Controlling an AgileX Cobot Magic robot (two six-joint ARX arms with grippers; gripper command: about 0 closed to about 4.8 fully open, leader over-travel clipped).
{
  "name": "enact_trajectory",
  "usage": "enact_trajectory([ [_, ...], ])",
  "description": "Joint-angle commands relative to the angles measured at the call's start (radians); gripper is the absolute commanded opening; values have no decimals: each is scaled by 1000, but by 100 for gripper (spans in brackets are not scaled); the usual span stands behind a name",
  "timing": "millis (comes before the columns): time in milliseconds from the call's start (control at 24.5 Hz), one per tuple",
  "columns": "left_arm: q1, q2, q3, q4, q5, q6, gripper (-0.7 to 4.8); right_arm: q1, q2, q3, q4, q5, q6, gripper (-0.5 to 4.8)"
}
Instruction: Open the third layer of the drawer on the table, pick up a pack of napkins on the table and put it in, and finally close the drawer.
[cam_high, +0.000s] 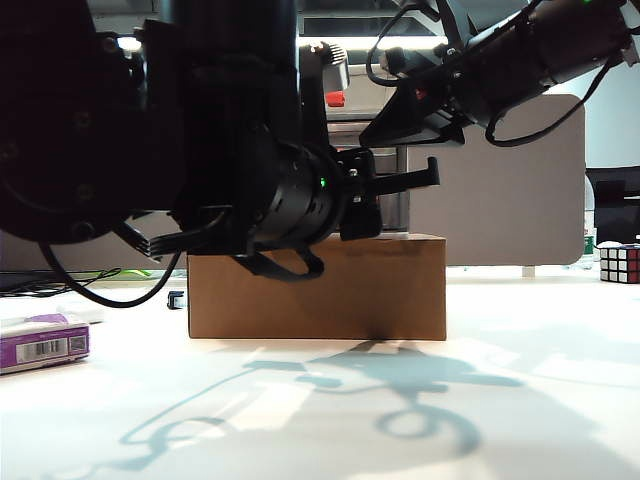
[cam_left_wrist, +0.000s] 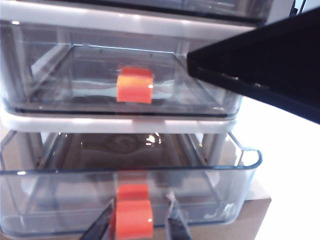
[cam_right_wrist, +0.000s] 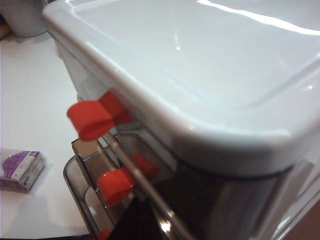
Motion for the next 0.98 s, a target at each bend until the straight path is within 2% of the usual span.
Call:
enact_trajectory([
  [41, 0, -5, 2, 15, 4, -3, 118, 0, -4, 6, 8, -7, 0, -6],
  [163, 0, -5, 2, 15, 4, -3, 106, 0, -4, 6, 3, -10, 0, -6],
  [286, 0, -5, 2, 15, 4, -3, 45, 0, -4, 6, 2, -10, 0, -6],
  [450, 0, -5, 2, 15, 3, -3, -7, 0, -4, 6, 3, -10, 0, -6],
  [695, -18, -5, 1, 16, -49, -3, -6, 0, -2, 6, 19, -9, 0, -6],
  [981, -102, -5, -1, 16, -144, -2, -6, 0, -2, 8, 41, -1, 1, -6],
])
